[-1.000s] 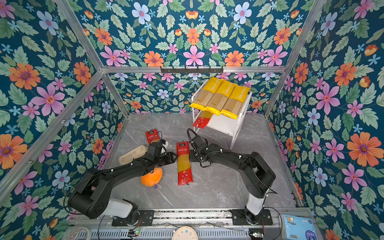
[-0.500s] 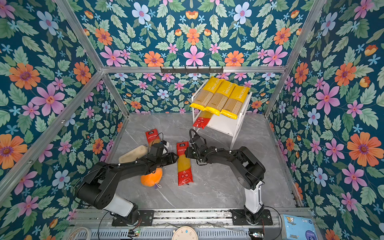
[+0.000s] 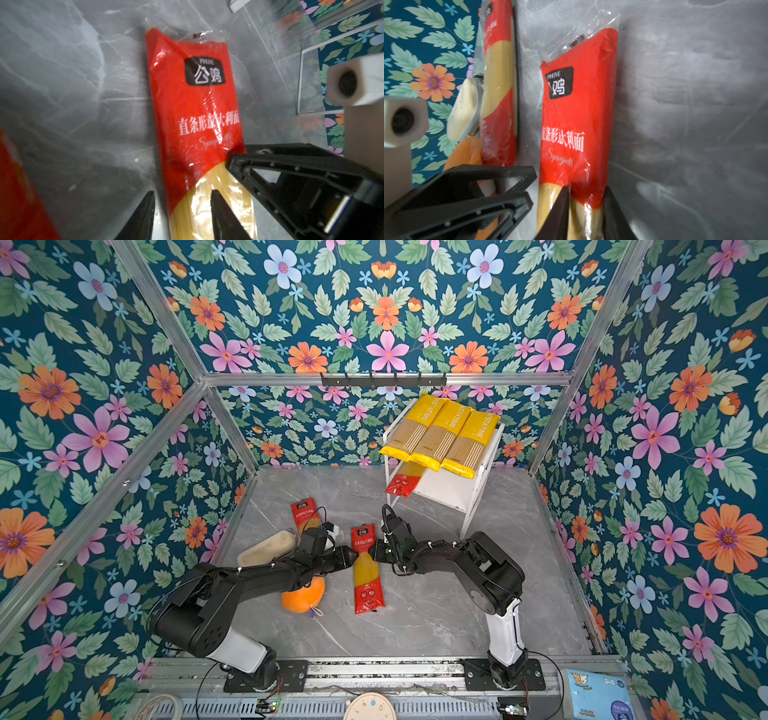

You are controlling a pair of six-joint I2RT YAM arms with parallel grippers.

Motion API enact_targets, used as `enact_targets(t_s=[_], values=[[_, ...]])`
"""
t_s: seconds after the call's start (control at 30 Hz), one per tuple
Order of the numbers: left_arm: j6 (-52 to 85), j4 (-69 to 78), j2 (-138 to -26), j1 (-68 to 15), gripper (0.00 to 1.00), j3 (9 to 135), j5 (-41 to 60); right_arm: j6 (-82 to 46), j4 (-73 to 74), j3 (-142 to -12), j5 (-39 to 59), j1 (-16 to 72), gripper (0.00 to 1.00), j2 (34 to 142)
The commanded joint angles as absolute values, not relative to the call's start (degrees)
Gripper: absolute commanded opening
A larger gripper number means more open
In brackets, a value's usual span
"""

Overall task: Place and organize the pasta boxes and bags onto the shelf
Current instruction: 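Grasp the pack's top end with the left gripper while the right holds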

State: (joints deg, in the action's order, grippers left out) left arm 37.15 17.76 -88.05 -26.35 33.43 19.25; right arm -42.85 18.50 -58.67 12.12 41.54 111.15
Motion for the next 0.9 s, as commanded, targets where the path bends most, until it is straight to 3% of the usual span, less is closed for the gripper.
enact_targets(t_s=[0.0, 0.4, 0.87], values=[[36.09, 18.98, -86.07, -26.35, 0.46, 33.93, 20.13, -43.33, 23.37, -58.16, 13.71, 41.60, 0.21, 109.35], [30.55, 17.95, -73.08, -26.06, 0.52, 33.49, 19.24, -41.98, 22.32, -57.36, 12.74, 41.76, 0.13, 101.54], [27.32, 30.58, -63.10, -25.05, 0.60, 25.48, 24.55, -40.63, 24.90, -52.36, 8.79, 42.98, 0.10, 94.01]])
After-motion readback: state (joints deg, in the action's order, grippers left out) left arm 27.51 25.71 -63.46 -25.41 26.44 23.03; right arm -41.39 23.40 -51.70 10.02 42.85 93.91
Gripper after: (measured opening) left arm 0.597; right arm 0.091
